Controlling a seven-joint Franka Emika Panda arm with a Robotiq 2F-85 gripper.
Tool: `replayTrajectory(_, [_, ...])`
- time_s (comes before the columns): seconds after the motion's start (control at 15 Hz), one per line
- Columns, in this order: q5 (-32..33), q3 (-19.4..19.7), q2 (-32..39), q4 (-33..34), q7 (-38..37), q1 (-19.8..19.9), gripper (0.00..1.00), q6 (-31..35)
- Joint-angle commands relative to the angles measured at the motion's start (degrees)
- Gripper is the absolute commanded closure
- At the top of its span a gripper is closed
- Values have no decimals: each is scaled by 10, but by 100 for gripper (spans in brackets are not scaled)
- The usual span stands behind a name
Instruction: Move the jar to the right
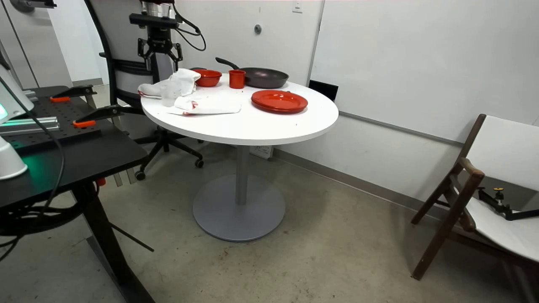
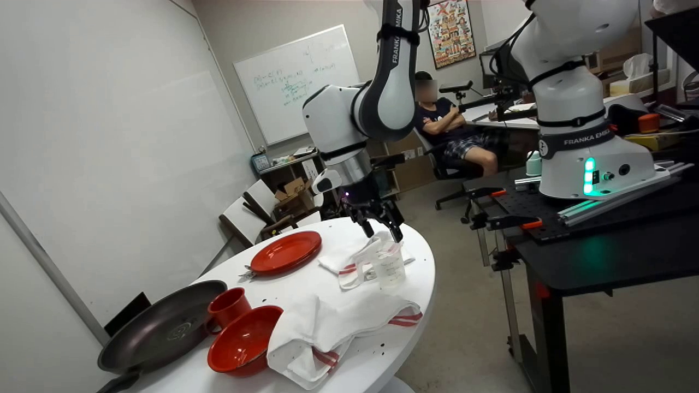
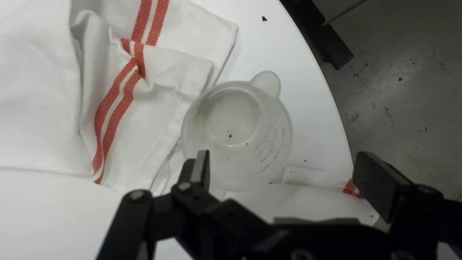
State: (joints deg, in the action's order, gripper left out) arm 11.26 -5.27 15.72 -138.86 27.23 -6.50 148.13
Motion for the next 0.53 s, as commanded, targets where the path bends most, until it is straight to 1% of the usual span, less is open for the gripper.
replayTrajectory(0.0, [18,-6,3,-13,-21,7,0,-4])
replayTrajectory(0.33, [21,-7,21,-25,-47,1,0,10])
replayTrajectory(0.47, [17,-10,38,-25,-51,2,0,21])
